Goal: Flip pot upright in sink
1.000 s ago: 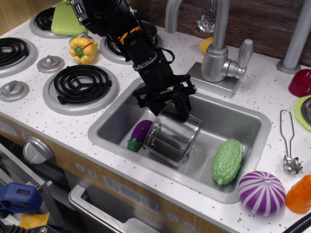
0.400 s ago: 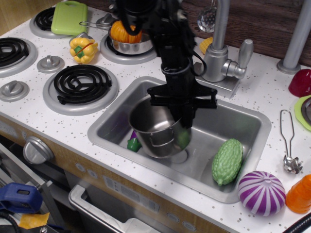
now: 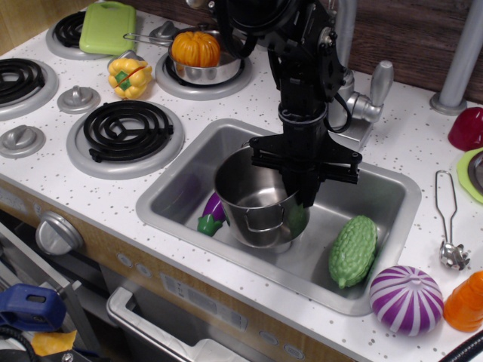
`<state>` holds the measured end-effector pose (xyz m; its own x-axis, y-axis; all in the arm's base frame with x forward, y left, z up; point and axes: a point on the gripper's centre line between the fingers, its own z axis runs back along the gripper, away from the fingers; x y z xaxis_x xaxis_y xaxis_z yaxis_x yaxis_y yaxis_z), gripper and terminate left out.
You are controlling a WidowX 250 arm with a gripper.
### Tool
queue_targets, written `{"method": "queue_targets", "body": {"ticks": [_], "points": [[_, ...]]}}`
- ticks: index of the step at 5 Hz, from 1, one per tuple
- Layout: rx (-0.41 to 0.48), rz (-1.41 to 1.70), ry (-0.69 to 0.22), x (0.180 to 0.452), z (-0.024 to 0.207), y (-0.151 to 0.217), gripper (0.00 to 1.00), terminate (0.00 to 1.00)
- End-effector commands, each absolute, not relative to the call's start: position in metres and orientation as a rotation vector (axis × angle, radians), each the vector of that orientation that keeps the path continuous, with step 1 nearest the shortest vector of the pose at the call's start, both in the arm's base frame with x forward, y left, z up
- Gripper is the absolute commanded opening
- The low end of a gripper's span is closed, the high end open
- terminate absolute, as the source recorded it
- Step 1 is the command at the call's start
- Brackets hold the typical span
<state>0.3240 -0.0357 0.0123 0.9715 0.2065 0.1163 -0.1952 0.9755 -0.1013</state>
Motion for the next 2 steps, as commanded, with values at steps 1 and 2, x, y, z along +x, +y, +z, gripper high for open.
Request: {"method": "queue_targets", "body": {"ticks": [1, 2], "points": [[-0.101, 0.192, -0.220, 0.3367, 0.0364, -0.0355, 1.00, 0.00], [-0.101, 0.192, -0.220, 0.3367, 0.0364, -0.0355, 1.00, 1.00]]}}
